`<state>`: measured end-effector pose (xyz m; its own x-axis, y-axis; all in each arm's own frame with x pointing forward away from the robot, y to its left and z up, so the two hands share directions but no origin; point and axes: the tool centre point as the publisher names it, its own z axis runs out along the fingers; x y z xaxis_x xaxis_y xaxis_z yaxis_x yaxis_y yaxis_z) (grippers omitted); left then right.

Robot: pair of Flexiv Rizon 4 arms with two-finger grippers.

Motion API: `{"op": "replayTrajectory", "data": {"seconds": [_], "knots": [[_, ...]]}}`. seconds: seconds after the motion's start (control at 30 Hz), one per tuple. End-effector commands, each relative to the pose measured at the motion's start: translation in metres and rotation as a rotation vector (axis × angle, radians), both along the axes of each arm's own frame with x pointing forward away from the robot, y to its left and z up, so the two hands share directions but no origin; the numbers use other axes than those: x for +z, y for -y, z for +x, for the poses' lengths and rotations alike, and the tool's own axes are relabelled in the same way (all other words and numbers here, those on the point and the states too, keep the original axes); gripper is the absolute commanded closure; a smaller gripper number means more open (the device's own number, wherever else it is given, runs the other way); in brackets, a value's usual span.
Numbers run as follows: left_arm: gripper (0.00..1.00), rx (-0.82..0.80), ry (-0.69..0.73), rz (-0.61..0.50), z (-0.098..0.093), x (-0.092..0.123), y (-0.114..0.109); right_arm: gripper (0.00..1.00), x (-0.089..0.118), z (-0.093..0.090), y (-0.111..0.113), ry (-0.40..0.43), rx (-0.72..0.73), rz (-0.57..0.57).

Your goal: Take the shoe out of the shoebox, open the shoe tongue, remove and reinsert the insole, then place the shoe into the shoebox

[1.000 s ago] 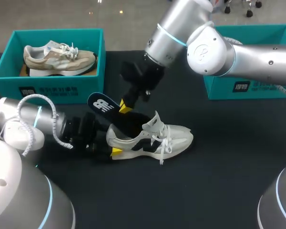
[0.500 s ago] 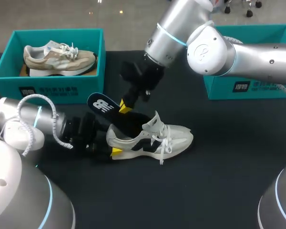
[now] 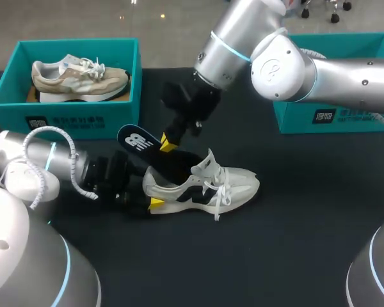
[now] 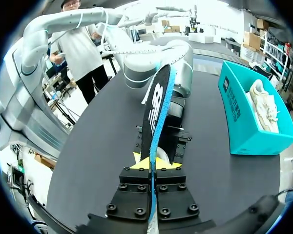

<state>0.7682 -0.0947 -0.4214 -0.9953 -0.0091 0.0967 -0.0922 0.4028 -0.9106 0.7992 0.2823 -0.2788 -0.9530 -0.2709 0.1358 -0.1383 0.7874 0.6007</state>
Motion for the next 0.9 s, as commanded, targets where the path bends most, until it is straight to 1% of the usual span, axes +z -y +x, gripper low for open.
{"op": "replayTrajectory", "data": {"seconds": [0.03, 0.2, 0.27, 0.33, 0.57, 0.63, 0.7, 0.77, 0.9], "knots": [[1.0, 0.0, -0.001, 0.003, 0.001, -0.005, -0.001, 1.0, 0.013, 0.003, -0.003, -0.024, 0.01, 0.032], [1.0, 0.0, -0.001, 0.003, 0.001, -0.005, -0.001, 1.0, 0.034, 0.008, -0.008, -0.061, -0.009, 0.077], [1.0, 0.0, -0.001, 0.003, 0.001, -0.005, -0.001, 1.0, 0.044, 0.009, -0.01, -0.07, -0.018, 0.119], [1.0, 0.0, -0.001, 0.003, 0.001, -0.005, -0.001, 1.0, 0.053, 0.01, -0.011, -0.074, -0.018, 0.126], [1.0, 0.0, -0.001, 0.003, 0.001, -0.005, -0.001, 1.0, 0.092, 0.016, -0.012, -0.083, -0.055, 0.19], [1.0, 0.0, -0.001, 0.003, 0.001, -0.005, -0.001, 1.0, 0.103, 0.018, -0.012, -0.097, -0.06, 0.227], [1.0, 0.0, -0.001, 0.003, 0.001, -0.005, -0.001, 1.0, 0.115, 0.021, -0.012, -0.088, -0.074, 0.245], [1.0, 0.0, -0.001, 0.003, 0.001, -0.005, -0.001, 1.0, 0.126, 0.024, -0.011, -0.049, -0.066, 0.249], [1.0, 0.0, -0.001, 0.003, 0.001, -0.005, -0.001, 1.0, 0.126, 0.024, -0.011, -0.049, -0.066, 0.249]]}}
